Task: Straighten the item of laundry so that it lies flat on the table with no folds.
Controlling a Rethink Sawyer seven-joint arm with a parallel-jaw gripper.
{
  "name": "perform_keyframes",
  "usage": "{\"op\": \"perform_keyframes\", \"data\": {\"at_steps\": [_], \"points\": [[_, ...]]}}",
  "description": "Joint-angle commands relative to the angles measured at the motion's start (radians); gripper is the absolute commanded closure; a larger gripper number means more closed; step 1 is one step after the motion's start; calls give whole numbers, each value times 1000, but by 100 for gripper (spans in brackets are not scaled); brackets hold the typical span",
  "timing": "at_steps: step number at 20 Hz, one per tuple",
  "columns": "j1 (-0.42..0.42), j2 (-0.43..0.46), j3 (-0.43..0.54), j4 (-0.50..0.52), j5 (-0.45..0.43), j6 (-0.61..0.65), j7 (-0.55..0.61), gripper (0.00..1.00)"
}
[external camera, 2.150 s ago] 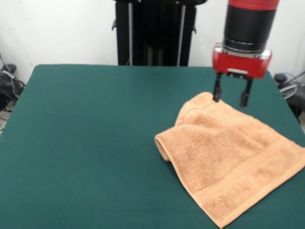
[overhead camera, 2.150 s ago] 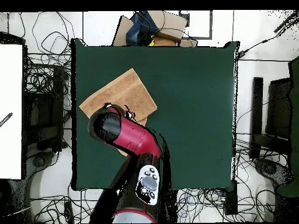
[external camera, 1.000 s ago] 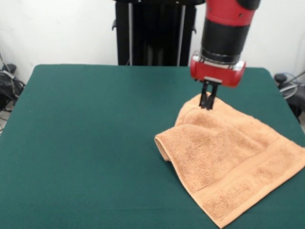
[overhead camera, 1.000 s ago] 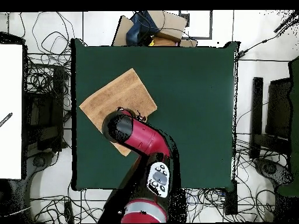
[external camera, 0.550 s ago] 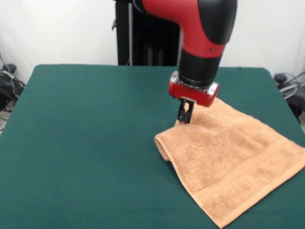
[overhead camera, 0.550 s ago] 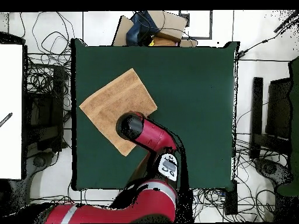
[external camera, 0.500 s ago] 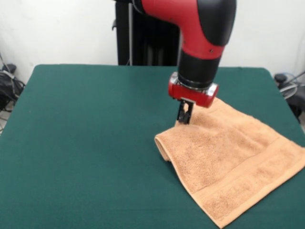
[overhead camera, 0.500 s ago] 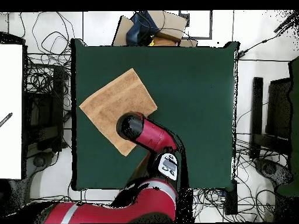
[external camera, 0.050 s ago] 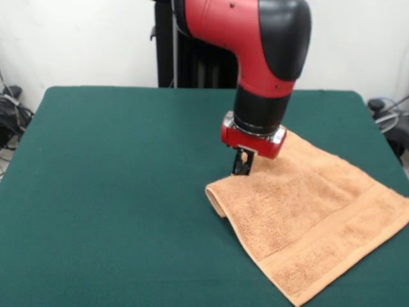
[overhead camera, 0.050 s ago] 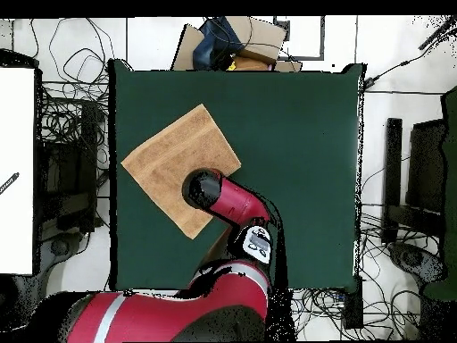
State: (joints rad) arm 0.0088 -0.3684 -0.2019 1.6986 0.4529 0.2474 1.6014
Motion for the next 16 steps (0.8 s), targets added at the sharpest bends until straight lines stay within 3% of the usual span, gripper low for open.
{"op": "perform_keyframes", "data": {"at_steps": [1,8,16], "points": [[0,39,31,-102,-36,43,136,100],[40,-30,-21,-131,-30,196,174,100],[48,-87,-28,-108,-30,233,181,100]]}}
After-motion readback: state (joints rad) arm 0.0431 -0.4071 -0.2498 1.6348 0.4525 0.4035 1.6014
